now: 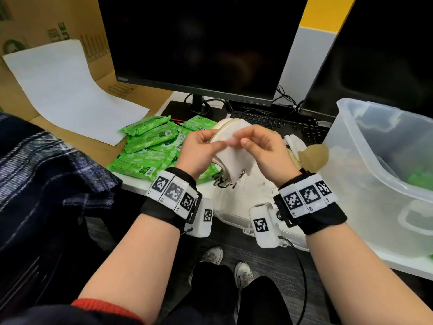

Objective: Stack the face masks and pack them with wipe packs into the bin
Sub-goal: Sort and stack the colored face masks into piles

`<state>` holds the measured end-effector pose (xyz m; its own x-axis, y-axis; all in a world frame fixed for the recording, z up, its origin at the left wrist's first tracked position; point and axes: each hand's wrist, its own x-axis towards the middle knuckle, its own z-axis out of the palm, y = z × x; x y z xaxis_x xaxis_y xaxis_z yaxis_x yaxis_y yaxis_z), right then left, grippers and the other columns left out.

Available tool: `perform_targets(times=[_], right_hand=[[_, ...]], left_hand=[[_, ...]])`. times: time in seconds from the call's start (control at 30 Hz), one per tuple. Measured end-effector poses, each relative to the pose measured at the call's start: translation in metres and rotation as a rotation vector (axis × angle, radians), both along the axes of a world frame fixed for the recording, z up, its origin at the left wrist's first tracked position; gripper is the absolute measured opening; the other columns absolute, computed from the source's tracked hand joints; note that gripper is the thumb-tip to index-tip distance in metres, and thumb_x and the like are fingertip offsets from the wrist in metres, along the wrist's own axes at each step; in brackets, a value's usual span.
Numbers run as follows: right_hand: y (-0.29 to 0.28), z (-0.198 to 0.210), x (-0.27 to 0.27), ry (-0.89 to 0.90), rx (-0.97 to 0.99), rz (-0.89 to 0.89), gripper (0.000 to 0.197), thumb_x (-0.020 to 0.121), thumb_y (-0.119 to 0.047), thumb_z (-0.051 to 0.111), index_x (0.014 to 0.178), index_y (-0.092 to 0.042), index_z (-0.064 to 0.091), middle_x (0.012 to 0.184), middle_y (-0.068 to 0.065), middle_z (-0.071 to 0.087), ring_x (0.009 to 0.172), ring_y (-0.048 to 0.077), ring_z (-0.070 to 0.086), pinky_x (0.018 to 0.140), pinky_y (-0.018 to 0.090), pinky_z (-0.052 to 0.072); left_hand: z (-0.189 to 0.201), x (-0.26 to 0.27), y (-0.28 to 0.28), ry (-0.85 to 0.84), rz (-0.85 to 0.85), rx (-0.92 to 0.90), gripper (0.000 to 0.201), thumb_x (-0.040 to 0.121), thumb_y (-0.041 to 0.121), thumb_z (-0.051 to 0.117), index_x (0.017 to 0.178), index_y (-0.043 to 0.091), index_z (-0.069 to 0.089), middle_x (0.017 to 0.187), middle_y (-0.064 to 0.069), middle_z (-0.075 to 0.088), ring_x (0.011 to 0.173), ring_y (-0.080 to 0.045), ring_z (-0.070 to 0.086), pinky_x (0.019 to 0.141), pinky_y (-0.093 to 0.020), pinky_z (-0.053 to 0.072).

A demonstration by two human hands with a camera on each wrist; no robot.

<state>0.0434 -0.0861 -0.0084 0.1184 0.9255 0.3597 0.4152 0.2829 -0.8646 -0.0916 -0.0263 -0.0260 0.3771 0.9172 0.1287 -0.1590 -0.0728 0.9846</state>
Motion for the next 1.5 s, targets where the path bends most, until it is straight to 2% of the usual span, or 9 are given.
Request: perform_targets(times=[0.23, 0.43, 0.67, 0.9, 1.1, 1.23, 1.33, 1.4, 1.5], right_hand=[[0.008, 0.002, 0.019, -0.062, -0.170, -0.191, 0.044, 0.089, -0.017, 0.059, 0.130, -0.022, 0.042, 0.123, 0.004, 0.045, 0.105, 0.017, 0.048, 0.090, 0.027, 0.045], [0.003, 0.006, 0.016, 0.166, -0.095, -0.184, 0.032, 0.081, -0.001, 0.065, 0.107, -0.009, 0.049, 0.101, 0.008, 0.062, 0.092, 0.021, 0.059, 0.080, 0.033, 0.052], [0.009, -0.006, 0.007, 0.071, -0.113, -0.192, 0.055, 0.089, -0.014, 0.056, 0.137, -0.022, 0.030, 0.123, 0.006, 0.050, 0.113, 0.026, 0.052, 0.098, 0.048, 0.045], [0.014, -0.008, 0.007, 0.116, -0.055, -0.255, 0.057, 0.087, -0.002, 0.057, 0.135, -0.020, 0.033, 0.116, 0.008, 0.054, 0.107, 0.026, 0.055, 0.096, 0.047, 0.046], [0.012, -0.008, 0.004, 0.137, -0.065, -0.215, 0.052, 0.088, -0.009, 0.059, 0.134, -0.017, 0.036, 0.104, 0.000, 0.053, 0.098, 0.018, 0.055, 0.090, 0.037, 0.050], [0.007, -0.010, 0.006, 0.085, -0.193, -0.029, 0.082, 0.078, 0.009, 0.064, 0.141, -0.019, 0.021, 0.107, -0.016, 0.046, 0.097, 0.000, 0.050, 0.083, 0.022, 0.050], [0.008, -0.010, 0.012, 0.134, -0.201, -0.023, 0.091, 0.072, 0.014, 0.067, 0.140, -0.026, 0.022, 0.114, -0.002, 0.054, 0.105, 0.018, 0.057, 0.086, 0.038, 0.053], [0.011, -0.010, 0.018, 0.225, -0.202, -0.091, 0.088, 0.072, 0.013, 0.067, 0.139, -0.026, 0.025, 0.102, 0.009, 0.062, 0.094, 0.027, 0.064, 0.078, 0.044, 0.055], [0.015, -0.012, 0.024, 0.286, -0.181, -0.181, 0.085, 0.073, 0.009, 0.070, 0.140, -0.020, 0.028, 0.081, 0.009, 0.061, 0.068, 0.018, 0.062, 0.064, 0.030, 0.054]], left_hand=[[0.004, -0.002, -0.001, 0.038, -0.004, 0.005, 0.027, 0.079, -0.014, 0.054, 0.097, 0.003, 0.067, 0.066, 0.007, 0.069, 0.059, -0.006, 0.063, 0.064, -0.020, 0.052], [0.005, -0.003, -0.005, 0.083, -0.038, 0.013, 0.028, 0.080, -0.014, 0.048, 0.091, 0.007, 0.064, 0.068, 0.001, 0.066, 0.052, -0.007, 0.059, 0.047, -0.021, 0.048], [0.008, 0.004, -0.010, 0.088, -0.067, 0.035, 0.029, 0.066, 0.008, 0.043, 0.089, 0.022, 0.054, 0.080, 0.001, 0.058, 0.068, -0.010, 0.054, 0.060, -0.020, 0.043], [0.002, 0.007, -0.006, -0.085, 0.147, -0.155, 0.046, 0.089, -0.004, 0.041, 0.131, 0.015, 0.038, 0.095, -0.006, 0.053, 0.081, -0.017, 0.052, 0.070, -0.027, 0.044], [0.002, 0.012, -0.006, -0.229, 0.080, -0.334, 0.058, 0.091, -0.008, 0.039, 0.142, 0.016, 0.027, 0.129, -0.021, 0.048, 0.088, -0.022, 0.058, 0.071, -0.031, 0.053], [0.002, 0.009, -0.002, -0.227, 0.053, -0.282, 0.063, 0.089, -0.014, 0.038, 0.140, 0.021, 0.028, 0.113, -0.019, 0.054, 0.079, -0.021, 0.057, 0.068, -0.032, 0.051], [0.000, 0.001, 0.001, -0.184, 0.018, -0.192, 0.067, 0.081, -0.021, 0.043, 0.127, 0.028, 0.039, 0.097, -0.016, 0.057, 0.081, -0.024, 0.058, 0.070, -0.034, 0.053], [-0.002, -0.006, 0.003, -0.106, -0.012, -0.107, 0.065, 0.075, -0.023, 0.045, 0.110, 0.032, 0.047, 0.100, -0.015, 0.056, 0.085, -0.025, 0.058, 0.067, -0.033, 0.053], [-0.002, -0.011, 0.006, 0.010, -0.159, 0.034, 0.055, 0.071, -0.025, 0.046, 0.091, 0.026, 0.054, 0.096, -0.006, 0.058, 0.078, -0.024, 0.054, 0.056, -0.028, 0.045]])
